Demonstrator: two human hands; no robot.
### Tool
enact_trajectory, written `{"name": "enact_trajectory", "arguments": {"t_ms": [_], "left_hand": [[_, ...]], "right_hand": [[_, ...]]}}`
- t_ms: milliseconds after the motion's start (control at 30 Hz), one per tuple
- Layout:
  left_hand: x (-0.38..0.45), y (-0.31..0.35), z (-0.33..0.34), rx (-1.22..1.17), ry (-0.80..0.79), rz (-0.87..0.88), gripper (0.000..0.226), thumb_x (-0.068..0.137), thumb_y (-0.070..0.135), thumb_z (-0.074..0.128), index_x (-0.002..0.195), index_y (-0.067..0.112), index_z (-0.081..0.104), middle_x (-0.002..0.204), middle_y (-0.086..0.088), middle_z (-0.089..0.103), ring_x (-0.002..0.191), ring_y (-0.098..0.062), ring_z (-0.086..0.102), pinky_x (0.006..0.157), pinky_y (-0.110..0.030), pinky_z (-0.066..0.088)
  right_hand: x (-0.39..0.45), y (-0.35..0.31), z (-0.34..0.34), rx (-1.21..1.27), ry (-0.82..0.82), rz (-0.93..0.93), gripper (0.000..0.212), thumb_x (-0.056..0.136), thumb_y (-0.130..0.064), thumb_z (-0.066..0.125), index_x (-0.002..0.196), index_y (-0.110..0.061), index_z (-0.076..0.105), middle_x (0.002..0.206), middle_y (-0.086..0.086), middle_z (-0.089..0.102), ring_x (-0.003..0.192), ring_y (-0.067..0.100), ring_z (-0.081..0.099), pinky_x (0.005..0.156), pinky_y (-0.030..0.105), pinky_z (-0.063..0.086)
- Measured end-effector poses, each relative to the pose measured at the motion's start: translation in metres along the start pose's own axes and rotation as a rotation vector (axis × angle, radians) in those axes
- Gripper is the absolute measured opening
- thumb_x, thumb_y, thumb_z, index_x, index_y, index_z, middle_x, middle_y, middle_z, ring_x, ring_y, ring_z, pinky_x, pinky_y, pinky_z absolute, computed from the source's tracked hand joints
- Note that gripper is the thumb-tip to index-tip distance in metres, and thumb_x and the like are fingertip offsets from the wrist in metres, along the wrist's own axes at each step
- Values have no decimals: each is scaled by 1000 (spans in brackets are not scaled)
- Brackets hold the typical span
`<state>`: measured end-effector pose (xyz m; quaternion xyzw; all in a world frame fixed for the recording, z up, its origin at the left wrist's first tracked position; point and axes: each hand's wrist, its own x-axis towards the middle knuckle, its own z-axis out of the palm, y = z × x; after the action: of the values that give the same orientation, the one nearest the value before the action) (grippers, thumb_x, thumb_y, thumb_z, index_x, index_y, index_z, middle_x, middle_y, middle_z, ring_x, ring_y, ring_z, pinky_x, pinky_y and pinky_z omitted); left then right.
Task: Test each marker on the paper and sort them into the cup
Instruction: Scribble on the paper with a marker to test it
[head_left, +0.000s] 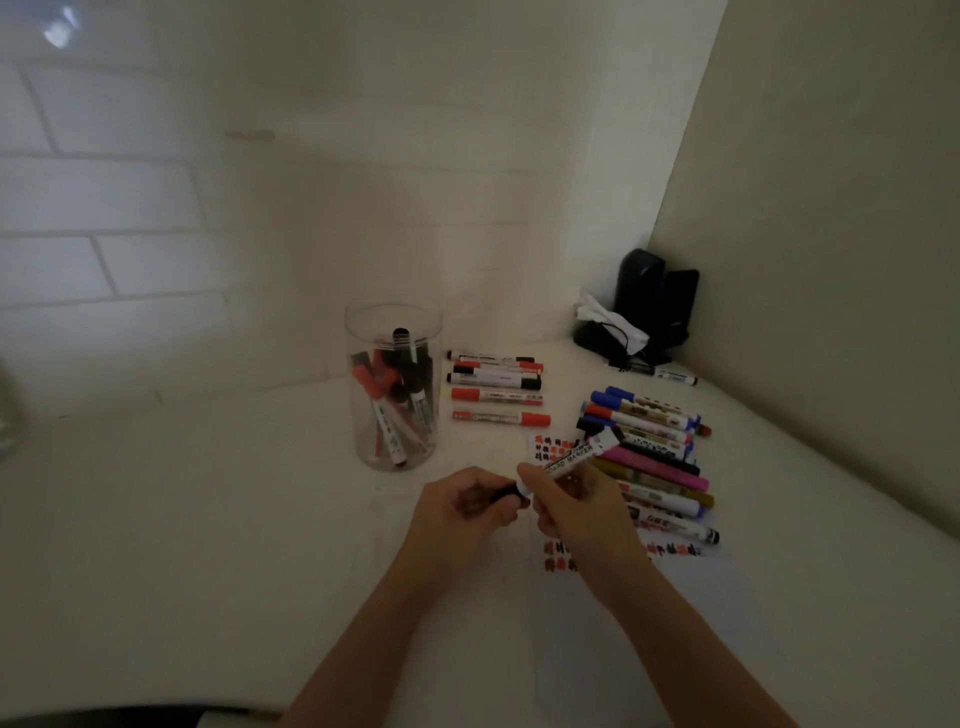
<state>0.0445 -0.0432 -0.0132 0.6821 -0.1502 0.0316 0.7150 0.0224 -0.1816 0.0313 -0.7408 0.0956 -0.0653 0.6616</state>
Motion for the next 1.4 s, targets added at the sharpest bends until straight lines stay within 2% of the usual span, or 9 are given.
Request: {"name": "enact_trajectory", "arguments": {"t_ms": [167, 300, 400, 533, 700, 900, 1167, 1267, 1400], "left_hand": [[-1, 4, 2, 110, -6, 32, 14, 81, 5, 72, 93, 13, 72, 91, 1, 73, 89, -13, 69, 80, -23, 52], [0, 9, 1, 129, 10, 5, 15, 84, 7, 69, 93, 19, 72, 92, 8, 72, 89, -7, 67, 79, -15, 49], [-3, 10, 5, 202, -19, -1, 16, 84, 8, 69, 92, 22, 72, 90, 13, 72, 88, -4, 67, 78, -12, 48], [-5, 13, 6, 302, -33, 33, 15, 84, 8, 69, 93, 20, 73, 89, 19, 70, 87, 1, 65, 76, -6, 45], [-5, 11, 7, 342, -44, 35, 17, 86, 11, 68, 97, 24, 70, 92, 21, 69, 90, 2, 65, 78, -9, 47], [-2, 4, 11, 462, -1, 33, 15, 91, 16, 61, 96, 28, 69, 96, 19, 68, 92, 6, 62, 82, -8, 47], [23, 3, 4, 630, -47, -51, 22, 92, 11, 59, 103, 29, 63, 111, 14, 60, 97, 4, 57, 86, -8, 45], [55, 6, 1, 817, -3, -40, 23, 93, 13, 57, 114, 23, 60, 123, 4, 54, 113, -9, 52, 102, -23, 41], [97, 5, 7, 1073, 0, 35, 41, 95, 10, 48, 136, 18, 44, 140, -2, 41, 126, -17, 42, 106, -26, 35]], "right_hand": [[-15, 4, -14, 62, -48, 76, 26, 83, -35, 70, 78, -9, 67, 67, 6, 66, 55, 15, 56, 50, 25, 47], [-21, -3, -59, 172, -53, 123, 23, 85, -37, 67, 94, -17, 73, 87, 7, 74, 76, 22, 68, 72, 35, 56], [-21, -4, -87, -314, -65, -73, 12, 86, -34, 66, 89, -24, 73, 81, -4, 73, 70, 8, 68, 73, 26, 57], [-20, -7, -81, -807, -180, -313, 23, 92, -41, 57, 106, -28, 70, 99, -18, 67, 83, -4, 60, 74, 8, 45], [-5, -5, -77, -922, -65, -428, 25, 94, -34, 56, 113, -23, 67, 110, -7, 67, 96, 7, 59, 83, 15, 43], [32, 13, -125, -1103, 220, -208, 24, 93, -43, 54, 112, -33, 64, 117, -4, 60, 104, 14, 53, 95, 38, 46], [43, 15, -125, -1154, 270, -255, 31, 92, -41, 54, 123, -38, 56, 128, -7, 48, 121, 16, 36, 100, 36, 27], [39, 10, -114, -1008, 280, -408, 30, 87, -23, 64, 117, -30, 63, 120, -3, 54, 114, 18, 47, 97, 37, 37], [11, 14, -83, -899, 91, -580, 26, 85, -20, 68, 110, -28, 65, 111, -11, 57, 98, 5, 54, 90, 17, 44]]}}
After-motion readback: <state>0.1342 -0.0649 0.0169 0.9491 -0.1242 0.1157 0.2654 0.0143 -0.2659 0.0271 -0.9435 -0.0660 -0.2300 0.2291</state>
